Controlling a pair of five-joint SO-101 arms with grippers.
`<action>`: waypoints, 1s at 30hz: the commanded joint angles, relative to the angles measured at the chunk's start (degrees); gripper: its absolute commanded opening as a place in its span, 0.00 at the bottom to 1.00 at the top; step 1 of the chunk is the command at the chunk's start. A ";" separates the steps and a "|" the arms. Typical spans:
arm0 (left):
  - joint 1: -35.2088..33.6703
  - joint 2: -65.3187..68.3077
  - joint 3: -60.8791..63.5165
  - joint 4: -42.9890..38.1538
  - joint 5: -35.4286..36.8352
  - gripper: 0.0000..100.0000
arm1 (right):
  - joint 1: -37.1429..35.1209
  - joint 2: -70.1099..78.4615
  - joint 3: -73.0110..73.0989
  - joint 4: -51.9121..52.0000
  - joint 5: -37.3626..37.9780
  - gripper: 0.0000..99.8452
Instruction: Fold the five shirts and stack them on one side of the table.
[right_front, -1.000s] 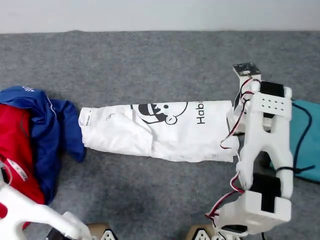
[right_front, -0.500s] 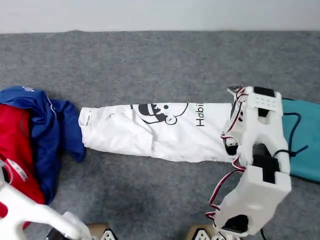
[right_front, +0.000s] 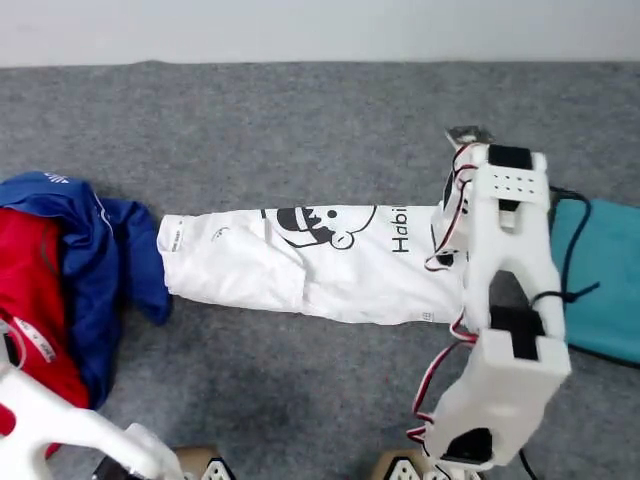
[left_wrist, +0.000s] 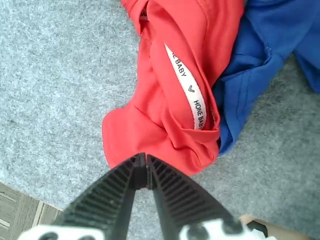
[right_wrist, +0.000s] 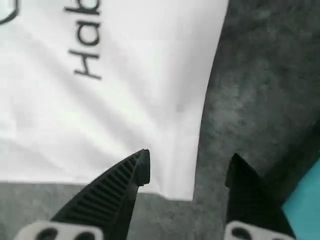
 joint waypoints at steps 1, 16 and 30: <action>0.26 -1.76 -0.31 0.88 -0.26 0.01 | -0.48 3.38 -3.16 -3.82 -1.76 0.27; 0.18 -1.85 -0.31 2.02 -0.26 0.01 | -9.19 10.33 -3.16 -6.81 -2.02 0.17; 0.09 -1.85 -0.31 2.02 -0.26 0.01 | -4.18 11.21 -4.13 -4.79 -1.49 0.02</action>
